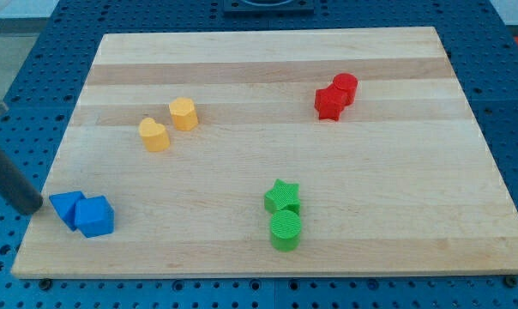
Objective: Push the blue cube parallel to the left of the green star
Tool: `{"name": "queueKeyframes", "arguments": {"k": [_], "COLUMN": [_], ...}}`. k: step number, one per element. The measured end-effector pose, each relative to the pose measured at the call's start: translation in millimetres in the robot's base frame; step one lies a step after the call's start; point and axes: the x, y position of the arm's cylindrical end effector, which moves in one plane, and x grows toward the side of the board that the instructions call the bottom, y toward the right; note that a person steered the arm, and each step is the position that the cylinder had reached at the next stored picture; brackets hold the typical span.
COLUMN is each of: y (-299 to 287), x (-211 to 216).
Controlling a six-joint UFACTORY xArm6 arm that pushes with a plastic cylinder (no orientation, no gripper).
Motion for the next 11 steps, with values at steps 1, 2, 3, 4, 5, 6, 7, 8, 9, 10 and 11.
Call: {"name": "queueKeyframes", "arguments": {"k": [1, 2, 3, 4, 5, 6, 7, 8, 9, 10, 11], "y": [0, 2, 11, 23, 43, 68, 84, 90, 89, 89, 90], "x": [6, 17, 23, 23, 23, 23, 23, 23, 23, 17, 9]}}
